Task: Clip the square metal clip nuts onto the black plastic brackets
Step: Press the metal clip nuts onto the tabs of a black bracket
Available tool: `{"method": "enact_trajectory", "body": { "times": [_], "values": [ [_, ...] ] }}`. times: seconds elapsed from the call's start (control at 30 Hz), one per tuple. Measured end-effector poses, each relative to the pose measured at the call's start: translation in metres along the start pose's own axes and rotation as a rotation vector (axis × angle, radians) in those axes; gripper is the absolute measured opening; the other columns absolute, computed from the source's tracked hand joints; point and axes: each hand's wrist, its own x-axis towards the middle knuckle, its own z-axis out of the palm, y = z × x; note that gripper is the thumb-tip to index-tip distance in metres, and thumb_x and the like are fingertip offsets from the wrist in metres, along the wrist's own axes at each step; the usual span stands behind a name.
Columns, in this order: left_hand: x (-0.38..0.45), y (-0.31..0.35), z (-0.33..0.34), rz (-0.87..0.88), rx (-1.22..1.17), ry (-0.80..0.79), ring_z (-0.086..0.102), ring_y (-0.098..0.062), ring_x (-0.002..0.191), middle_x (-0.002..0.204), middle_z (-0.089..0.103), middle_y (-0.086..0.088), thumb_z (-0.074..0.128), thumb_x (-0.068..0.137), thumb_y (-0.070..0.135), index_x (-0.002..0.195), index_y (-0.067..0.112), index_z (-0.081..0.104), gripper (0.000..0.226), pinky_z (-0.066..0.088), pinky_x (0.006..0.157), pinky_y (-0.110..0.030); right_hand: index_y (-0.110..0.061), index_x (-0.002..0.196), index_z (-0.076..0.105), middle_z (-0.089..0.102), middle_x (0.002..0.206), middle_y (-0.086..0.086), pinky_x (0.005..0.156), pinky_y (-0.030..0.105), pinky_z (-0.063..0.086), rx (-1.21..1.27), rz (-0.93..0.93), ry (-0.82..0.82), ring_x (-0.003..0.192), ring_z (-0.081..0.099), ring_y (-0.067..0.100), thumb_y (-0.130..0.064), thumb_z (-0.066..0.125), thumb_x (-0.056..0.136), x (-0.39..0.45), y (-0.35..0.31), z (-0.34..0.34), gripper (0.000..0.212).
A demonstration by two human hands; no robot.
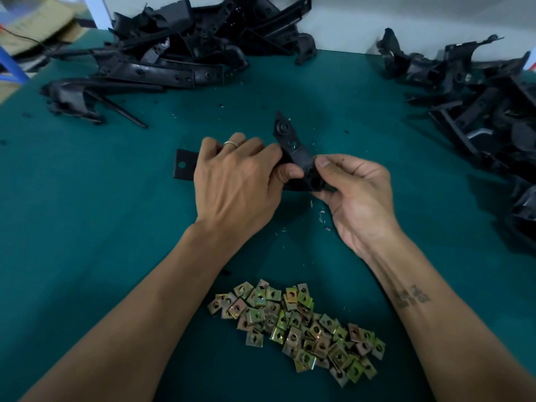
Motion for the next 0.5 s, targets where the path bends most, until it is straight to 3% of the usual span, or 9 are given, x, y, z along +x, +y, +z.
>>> {"method": "enact_trajectory", "body": {
  "times": [0.23, 0.5],
  "values": [
    [-0.0001, -0.0005, -0.0001, -0.004, -0.01, 0.017, 0.056, -0.028, 0.079, 0.078, 0.064, 0.001, 0.032, 0.101, 0.063, 0.086, 0.022, 0.066, 0.055, 0.031, 0.074, -0.041, -0.003, 0.075, 0.068, 0.07, 0.071, 0.007, 0.07, 0.037, 0.06, 0.043, -0.052, 0.016, 0.069, 0.068, 0.019, 0.005, 0.056, 0.098, -0.0002, -0.0024, -0.0025, 0.027],
    [-0.0008, -0.0011, 0.0007, -0.003, -0.004, 0.021, 0.056, -0.028, 0.078, 0.078, 0.065, 0.002, 0.029, 0.102, 0.063, 0.086, 0.022, 0.066, 0.057, 0.031, 0.073, -0.041, -0.004, 0.08, 0.069, 0.07, 0.069, 0.001, 0.075, 0.037, 0.059, -0.101, -0.102, 0.007, 0.068, 0.066, 0.013, 0.004, 0.06, 0.096, -0.0004, 0.0021, -0.0023, 0.021]
  ]
}}
